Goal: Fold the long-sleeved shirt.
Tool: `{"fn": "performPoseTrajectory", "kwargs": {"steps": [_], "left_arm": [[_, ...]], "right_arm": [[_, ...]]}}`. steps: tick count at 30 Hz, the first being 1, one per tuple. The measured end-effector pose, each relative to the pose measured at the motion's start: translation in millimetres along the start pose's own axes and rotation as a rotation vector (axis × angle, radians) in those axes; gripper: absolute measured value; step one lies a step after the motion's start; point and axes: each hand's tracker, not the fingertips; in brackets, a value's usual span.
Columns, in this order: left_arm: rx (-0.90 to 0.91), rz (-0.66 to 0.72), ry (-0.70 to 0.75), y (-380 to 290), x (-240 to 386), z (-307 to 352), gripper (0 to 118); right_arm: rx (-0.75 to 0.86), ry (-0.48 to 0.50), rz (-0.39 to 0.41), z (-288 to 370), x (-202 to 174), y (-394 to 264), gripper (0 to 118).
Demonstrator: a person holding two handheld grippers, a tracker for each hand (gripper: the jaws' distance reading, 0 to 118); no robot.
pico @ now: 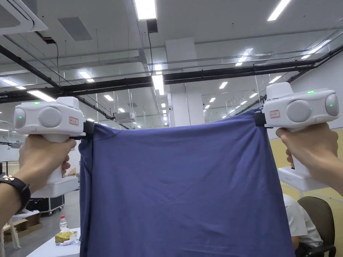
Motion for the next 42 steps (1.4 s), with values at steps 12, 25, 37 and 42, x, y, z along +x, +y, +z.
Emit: {"fn": "performPoseTrajectory", "kwargs": {"steps": [12, 25, 37, 42], "left_arm": [[-0.002, -0.041, 0.038, -12.8, -5.7, -113.2, 8], [-0.046, -0.022, 0.061, -83.6, -8.8, -190.6, 8], [-0.261, -0.02, -0.032, -248.0, -8.0, -196.8, 8], [-0.334, 0.039, -0.086, -303.6, -10.0, -173.0, 8]], "right_arm": [[-0.015, -0.022, 0.001, -106.1, -10.2, -22.8, 7], [-0.072, -0.008, -0.008, -179.6, -17.7, -110.4, 7], [-0.297, 0.067, -0.018, -175.6, -26.9, -277.5, 7], [-0.373, 0.083, -0.033, -149.9, -23.9, -332.8, 7]]}}
